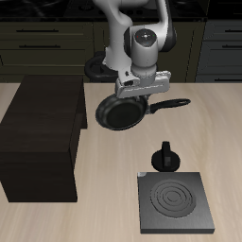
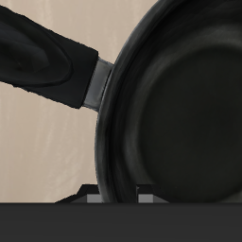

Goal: Place the frypan on the flat stove

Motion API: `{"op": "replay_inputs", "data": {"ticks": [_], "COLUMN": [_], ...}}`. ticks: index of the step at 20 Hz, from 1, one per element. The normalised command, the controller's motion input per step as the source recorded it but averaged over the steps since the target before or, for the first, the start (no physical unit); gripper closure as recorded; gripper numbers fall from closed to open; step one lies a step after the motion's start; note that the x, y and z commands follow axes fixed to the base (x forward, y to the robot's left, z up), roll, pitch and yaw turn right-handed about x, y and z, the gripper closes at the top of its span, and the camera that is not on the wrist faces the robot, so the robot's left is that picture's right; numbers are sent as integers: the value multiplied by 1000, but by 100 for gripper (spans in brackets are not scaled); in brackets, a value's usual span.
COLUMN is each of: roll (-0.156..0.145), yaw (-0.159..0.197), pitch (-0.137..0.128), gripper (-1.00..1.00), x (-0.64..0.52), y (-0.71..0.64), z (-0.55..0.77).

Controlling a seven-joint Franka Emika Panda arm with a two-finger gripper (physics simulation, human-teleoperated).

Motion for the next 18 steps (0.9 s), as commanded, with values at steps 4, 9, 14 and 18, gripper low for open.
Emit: {"op": "replay_inputs", "data": {"ticks": [4,9,14,18], "roll": [-6,-17,-30,-10], "yaw": [-14,-10,7,-29], "pitch": [-40,-54,-67,-76], "gripper": [100,100,100,100], "x": [42,43,74,8], "y": [-67,-45,-62,-20], "z": [282,330,321,507]}}
